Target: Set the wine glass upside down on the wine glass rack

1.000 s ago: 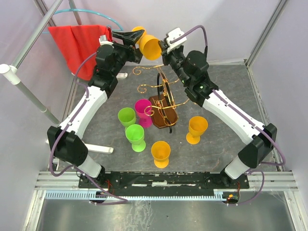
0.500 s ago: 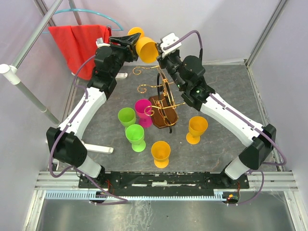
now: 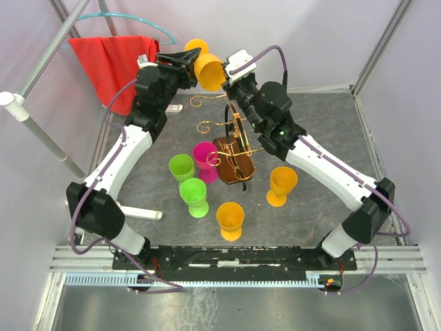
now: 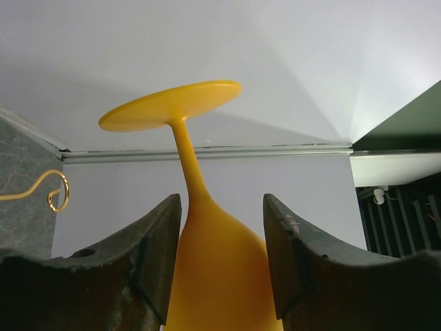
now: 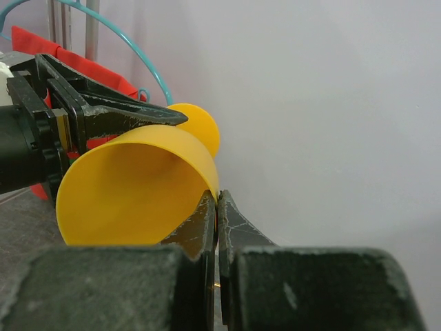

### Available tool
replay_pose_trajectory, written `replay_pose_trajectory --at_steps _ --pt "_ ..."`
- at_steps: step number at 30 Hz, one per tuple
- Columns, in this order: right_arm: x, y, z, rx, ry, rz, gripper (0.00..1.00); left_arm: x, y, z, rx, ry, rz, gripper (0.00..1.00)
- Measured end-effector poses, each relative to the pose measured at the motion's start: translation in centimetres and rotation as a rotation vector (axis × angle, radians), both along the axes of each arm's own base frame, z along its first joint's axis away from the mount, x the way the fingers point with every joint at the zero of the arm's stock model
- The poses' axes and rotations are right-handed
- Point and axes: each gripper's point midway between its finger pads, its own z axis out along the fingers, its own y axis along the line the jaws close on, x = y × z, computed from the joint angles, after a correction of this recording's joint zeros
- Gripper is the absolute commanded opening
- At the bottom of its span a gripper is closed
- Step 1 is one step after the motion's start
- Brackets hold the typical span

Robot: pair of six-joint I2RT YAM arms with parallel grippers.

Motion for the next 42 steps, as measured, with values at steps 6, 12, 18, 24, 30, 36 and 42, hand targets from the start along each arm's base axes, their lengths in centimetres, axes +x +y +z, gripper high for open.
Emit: replay_pose_trajectory --at_steps 6,12,18,24,30,36,42 --pt "-0.1 0.3 0.0 -0.003 -0.003 0.017 0.01 -0.2 -0.2 0.1 -0.002 -0.004 -0.011 0.71" --pt "-0.2 0.5 0.0 0.000 -0.001 0.028 0.01 -0.3 -0.4 0.3 -0.005 -0.011 -0.024 0.58" --pt "-0.4 0.3 0.3 0.005 -0.005 0.028 0.01 0.0 0.1 0.3 -0.007 -0.010 -0.008 0.52" --pt "-0.6 0.2 0.6 0.007 -0.012 0.035 0.01 0.0 -0.2 0.6 -0.015 -0.029 -0.019 0.52" --pt "-0.8 0.0 0.9 0.007 -0.013 0.037 0.01 0.1 -0.6 0.9 -0.028 -0.048 -0.041 0.55" --pt "-1.1 0.1 0.7 0.007 -0.009 0.054 0.01 -0.1 -0.8 1.0 -0.039 -0.050 -0.064 0.60" --pt "-1.1 0.3 0.5 0.006 -0.002 0.065 0.01 -0.1 -0.8 0.6 -0.049 -0.044 -0.074 0.51"
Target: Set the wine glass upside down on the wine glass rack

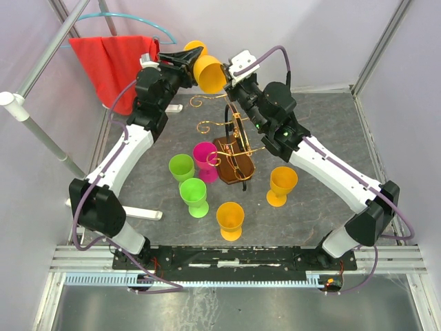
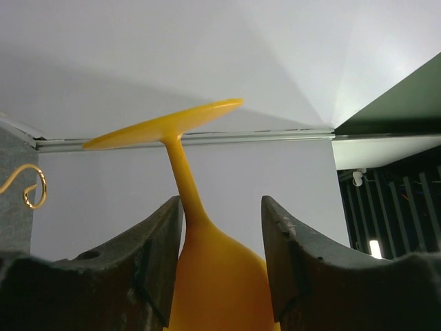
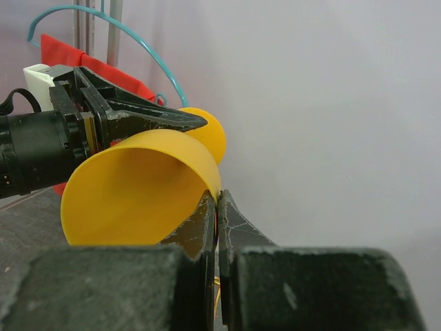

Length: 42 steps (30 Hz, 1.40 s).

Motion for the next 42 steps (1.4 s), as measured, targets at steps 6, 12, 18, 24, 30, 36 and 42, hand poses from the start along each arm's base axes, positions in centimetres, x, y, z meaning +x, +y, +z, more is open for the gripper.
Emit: replay_pose_trajectory --at_steps 6,12,18,24,30,36,42 --pt "-0.2 0.1 -0.1 0.002 0.003 0.011 0.01 0.3 0.5 -0.5 -0.011 0.008 0.008 0.37" --pt "-0.4 -0.1 -0.1 0.001 0.001 0.017 0.05 0.4 0.7 -0.8 -0.046 0.016 0.002 0.18" --pt "-0.5 -0.1 -0.3 -0.001 0.010 0.016 0.22 0.4 0.9 -0.8 -0.057 0.007 0.004 0.04" --pt "-0.8 0.1 -0.9 -0.003 0.027 0.027 0.57 0.1 0.5 -0.9 -0.016 -0.017 -0.016 0.03" --pt "-1.0 -0.2 -2.5 -0.045 0.054 0.007 0.81 1.0 3.0 -0.2 0.100 -0.081 0.026 0.03" --pt "-0.8 -2.3 -4.2 -0.110 0.083 -0.085 0.92 2.7 8.6 1.6 0.260 -0.162 0.175 0.03" --pt "-0.5 -5.5 -6.4 -0.201 0.118 -0.215 0.94 2.7 9.2 0.8 0.512 -0.238 0.217 0.03"
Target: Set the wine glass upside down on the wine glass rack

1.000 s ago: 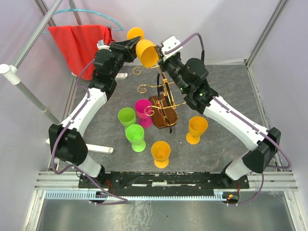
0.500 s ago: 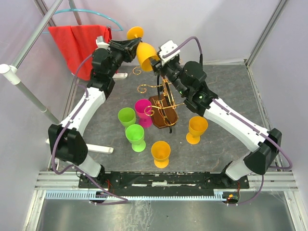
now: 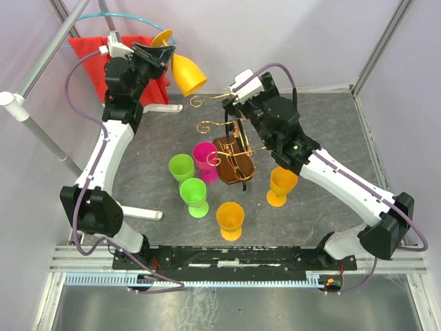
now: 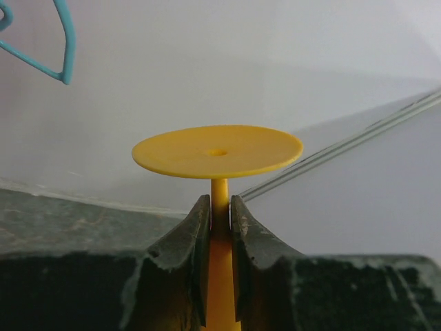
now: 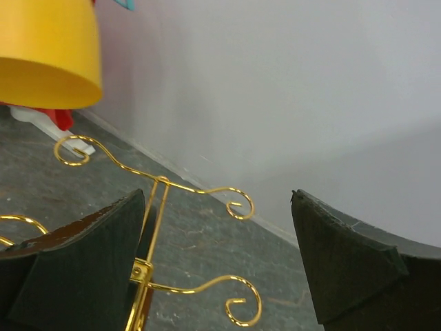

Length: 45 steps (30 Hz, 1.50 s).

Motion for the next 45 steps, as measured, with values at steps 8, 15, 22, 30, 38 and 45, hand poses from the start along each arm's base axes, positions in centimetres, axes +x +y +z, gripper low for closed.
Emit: replay_pose_trajectory --at_steps 8,15,22,30,38,45 --pt "1.3 -5.1 -0.4 -0.019 0.030 -0.129 0.94 -3.0 0.8 -2.9 0.352 -0.087 0.039 0.03" --pt "1.8 -8.5 0.1 -0.004 0.039 -0.207 0.94 -5.4 3.4 -3.2 0.636 -0.176 0.160 0.03" --pt "1.8 -9.6 0.2 0.019 0.049 -0.229 0.94 -7.4 6.6 -4.9 0.856 -0.198 0.305 0.03" --pt "1.9 -9.7 -0.8 0.018 0.072 -0.233 0.94 -6.5 7.2 -13.6 0.957 -0.128 0.293 0.03" --pt "1.7 -10.0 -2.0 0.002 0.092 -0.232 0.94 -6.5 5.2 -17.5 0.956 -0.208 0.214 0.03" --pt "1.5 -10.0 -3.0 -0.012 0.105 -0.219 0.95 -6.5 2.2 -17.1 0.932 -0.365 0.148 0.03"
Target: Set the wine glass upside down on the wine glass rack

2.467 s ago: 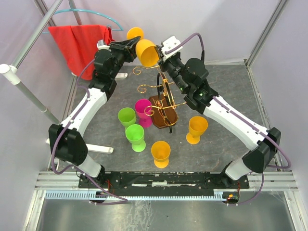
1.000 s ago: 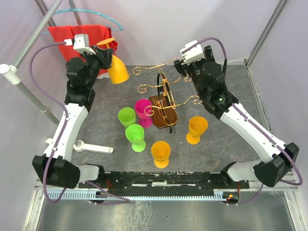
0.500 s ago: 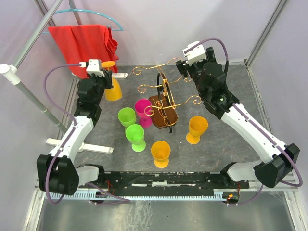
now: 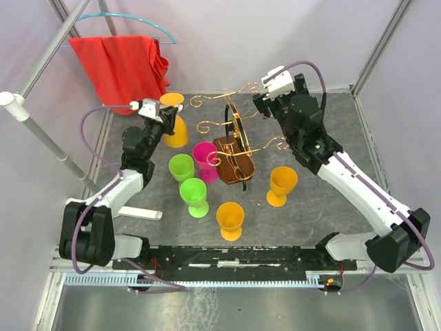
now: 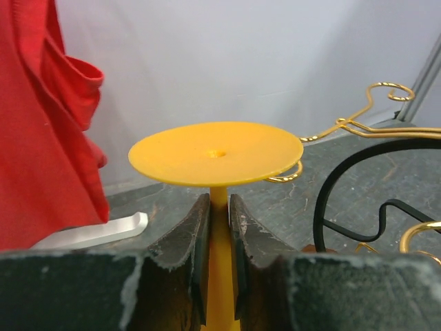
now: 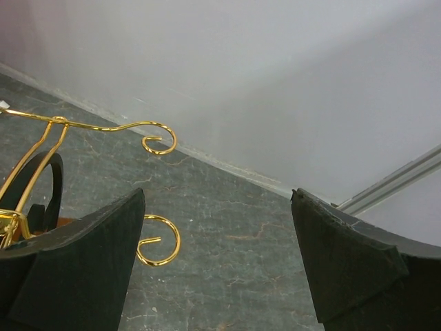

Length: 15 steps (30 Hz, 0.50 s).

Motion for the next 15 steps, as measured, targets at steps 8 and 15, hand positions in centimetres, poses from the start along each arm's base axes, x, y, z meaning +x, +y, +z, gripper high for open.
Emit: replay_pose_trajectory --at_steps 8,15 --pt "0.0 0.1 -0.3 -0.006 0.005 0.007 0.95 0.3 -3.6 -2.9 0.039 -0.009 -0.081 0.03" --pt "0.1 -0.1 -0.6 -0.011 0.009 0.002 0.95 0.3 -5.9 -3.3 0.037 -0.034 -0.128 0.03"
